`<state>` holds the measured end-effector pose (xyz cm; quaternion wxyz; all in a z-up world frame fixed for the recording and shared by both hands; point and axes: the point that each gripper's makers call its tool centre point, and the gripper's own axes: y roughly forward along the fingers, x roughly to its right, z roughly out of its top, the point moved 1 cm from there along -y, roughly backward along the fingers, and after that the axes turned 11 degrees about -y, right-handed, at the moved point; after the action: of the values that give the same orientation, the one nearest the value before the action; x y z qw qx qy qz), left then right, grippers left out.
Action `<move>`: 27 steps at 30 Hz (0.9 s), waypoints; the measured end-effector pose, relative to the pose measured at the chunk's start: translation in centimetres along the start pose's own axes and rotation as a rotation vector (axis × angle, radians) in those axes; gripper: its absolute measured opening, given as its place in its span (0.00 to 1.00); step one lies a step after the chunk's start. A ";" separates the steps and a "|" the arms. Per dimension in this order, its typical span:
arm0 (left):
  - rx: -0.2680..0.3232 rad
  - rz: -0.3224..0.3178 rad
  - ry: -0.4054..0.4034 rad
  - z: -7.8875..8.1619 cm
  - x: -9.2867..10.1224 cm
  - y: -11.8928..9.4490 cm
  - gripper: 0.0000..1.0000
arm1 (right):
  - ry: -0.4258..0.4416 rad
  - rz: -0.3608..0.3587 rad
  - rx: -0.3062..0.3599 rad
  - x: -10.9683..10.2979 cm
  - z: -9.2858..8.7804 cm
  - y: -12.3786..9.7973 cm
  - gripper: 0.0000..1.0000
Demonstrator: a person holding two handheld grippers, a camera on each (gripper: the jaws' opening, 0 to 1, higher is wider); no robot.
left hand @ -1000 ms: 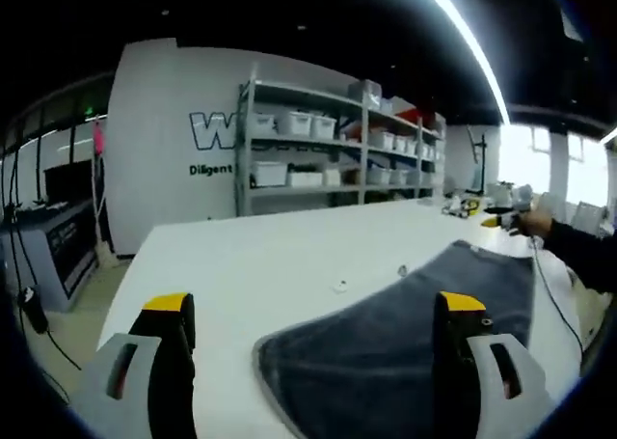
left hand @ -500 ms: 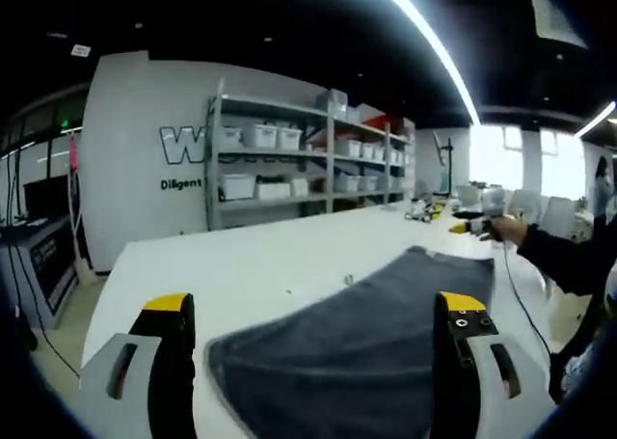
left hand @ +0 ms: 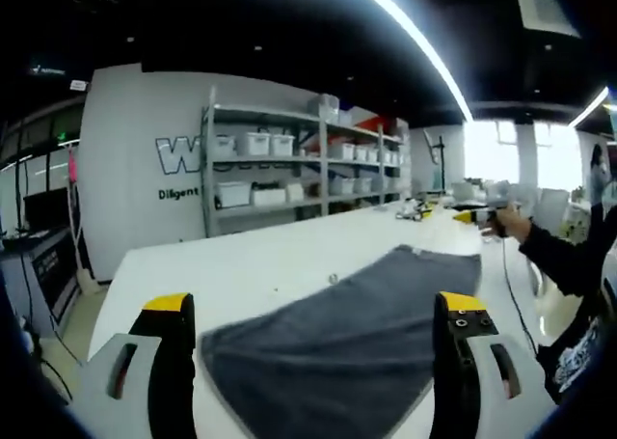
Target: Open the folded towel by lifting each exposed corner and separating the folded layers until the towel lies flat within the target outline without major curled edges
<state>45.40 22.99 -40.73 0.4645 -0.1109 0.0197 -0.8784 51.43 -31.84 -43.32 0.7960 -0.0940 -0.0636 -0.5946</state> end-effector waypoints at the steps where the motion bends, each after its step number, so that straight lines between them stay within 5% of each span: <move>1: -0.002 -0.001 -0.002 0.0 0.1 -0.2 1.00 | -0.015 0.003 -0.008 -0.3 -0.2 -0.2 1.00; 17: 0.031 -0.051 -0.030 -0.8 2.1 -2.2 1.00 | -0.030 -0.029 -0.025 0.0 -1.1 -3.2 1.00; 27: 0.043 -0.064 -0.028 -1.9 3.5 -3.8 1.00 | -0.047 0.010 -0.012 -2.8 -0.6 -4.4 1.00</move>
<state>40.00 22.11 -41.48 0.4385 -0.1135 -0.0092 -0.8915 46.47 -30.60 -44.16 0.7968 -0.1131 -0.0780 -0.5884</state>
